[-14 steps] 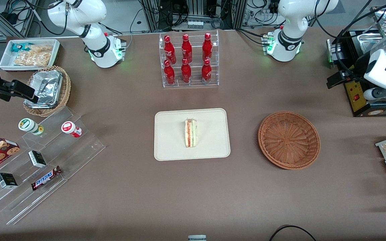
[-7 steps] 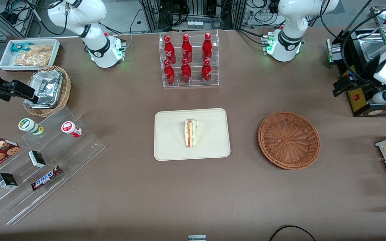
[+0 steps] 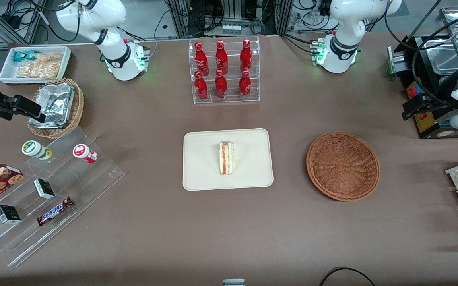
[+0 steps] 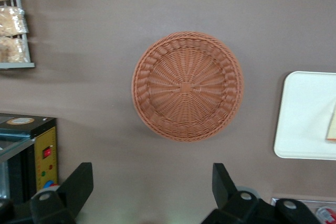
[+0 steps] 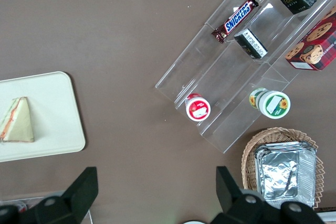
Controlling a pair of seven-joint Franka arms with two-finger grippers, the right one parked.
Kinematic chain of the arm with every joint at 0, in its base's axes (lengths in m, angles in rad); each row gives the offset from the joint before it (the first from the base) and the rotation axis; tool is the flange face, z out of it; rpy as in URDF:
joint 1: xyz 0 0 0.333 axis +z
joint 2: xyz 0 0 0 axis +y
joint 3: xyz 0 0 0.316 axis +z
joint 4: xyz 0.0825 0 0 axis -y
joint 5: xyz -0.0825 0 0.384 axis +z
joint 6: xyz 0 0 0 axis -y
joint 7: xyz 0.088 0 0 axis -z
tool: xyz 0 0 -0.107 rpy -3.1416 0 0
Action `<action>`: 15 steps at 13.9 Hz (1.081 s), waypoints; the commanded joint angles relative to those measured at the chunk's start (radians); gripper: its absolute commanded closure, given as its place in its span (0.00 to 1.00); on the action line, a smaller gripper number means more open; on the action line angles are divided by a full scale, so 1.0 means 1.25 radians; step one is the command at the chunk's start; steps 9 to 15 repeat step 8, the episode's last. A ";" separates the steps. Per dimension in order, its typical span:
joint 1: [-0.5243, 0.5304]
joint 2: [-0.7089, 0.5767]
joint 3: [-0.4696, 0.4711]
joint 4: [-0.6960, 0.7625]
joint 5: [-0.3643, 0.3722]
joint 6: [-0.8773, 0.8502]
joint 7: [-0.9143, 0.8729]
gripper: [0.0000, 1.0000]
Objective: Place sandwich from basket to tray
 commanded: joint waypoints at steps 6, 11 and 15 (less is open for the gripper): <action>-0.002 -0.051 0.001 -0.020 0.021 -0.042 -0.003 0.00; -0.002 -0.051 0.001 0.002 0.022 -0.089 0.003 0.00; -0.002 -0.051 0.001 0.002 0.022 -0.089 0.003 0.00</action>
